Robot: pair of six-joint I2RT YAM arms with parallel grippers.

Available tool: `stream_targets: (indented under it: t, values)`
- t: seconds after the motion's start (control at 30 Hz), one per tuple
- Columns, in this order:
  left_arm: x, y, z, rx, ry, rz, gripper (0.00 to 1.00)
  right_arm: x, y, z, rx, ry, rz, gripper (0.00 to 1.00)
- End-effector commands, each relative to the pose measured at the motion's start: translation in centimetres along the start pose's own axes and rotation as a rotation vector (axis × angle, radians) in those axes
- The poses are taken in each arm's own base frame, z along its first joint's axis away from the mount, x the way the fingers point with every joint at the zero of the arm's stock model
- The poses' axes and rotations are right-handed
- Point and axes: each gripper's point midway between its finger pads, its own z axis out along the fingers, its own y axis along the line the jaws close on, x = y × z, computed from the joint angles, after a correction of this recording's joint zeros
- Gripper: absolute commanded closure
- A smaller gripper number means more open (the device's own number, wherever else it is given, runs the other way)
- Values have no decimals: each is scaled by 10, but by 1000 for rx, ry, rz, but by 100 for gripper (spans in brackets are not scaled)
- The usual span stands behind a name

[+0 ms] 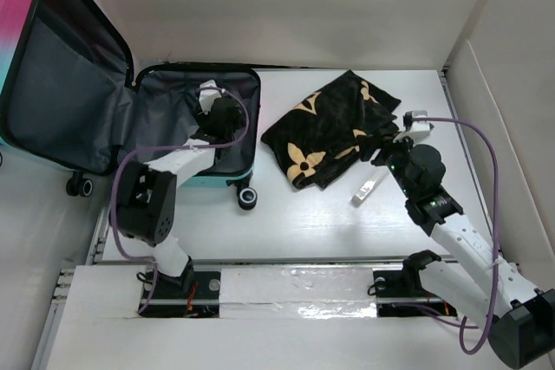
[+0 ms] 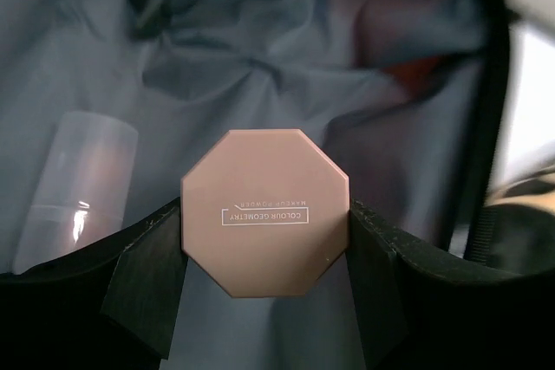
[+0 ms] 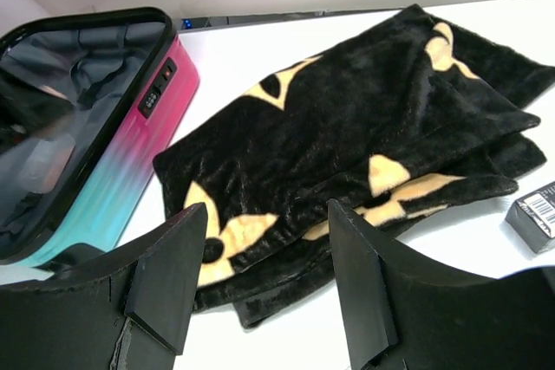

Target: Pack the luggage

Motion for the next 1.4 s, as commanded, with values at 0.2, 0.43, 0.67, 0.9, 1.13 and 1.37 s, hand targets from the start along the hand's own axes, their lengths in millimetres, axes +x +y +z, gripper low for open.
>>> stream_targets:
  t: [0.2, 0.43, 0.67, 0.9, 1.13, 1.37]
  values:
    - [20, -4, 25, 7, 76, -5, 38, -18, 8, -1, -38, -79, 13, 37]
    - [2, -35, 0, 163, 39, -60, 26, -17, 7, -1, -33, -74, 12, 37]
    - [28, -139, -88, 503, 33, 80, 37, -27, 0, -12, 3, -121, 28, 100]
    - [89, -228, -187, 894, 63, 273, 49, -44, -22, -35, 115, -219, 64, 90]
    - [169, -311, -248, 1095, 120, 547, 29, -59, -32, -57, 160, -298, 103, 89]
    - [228, -341, -246, 1102, 181, 662, 29, -63, -43, -66, 224, -299, 120, 78]
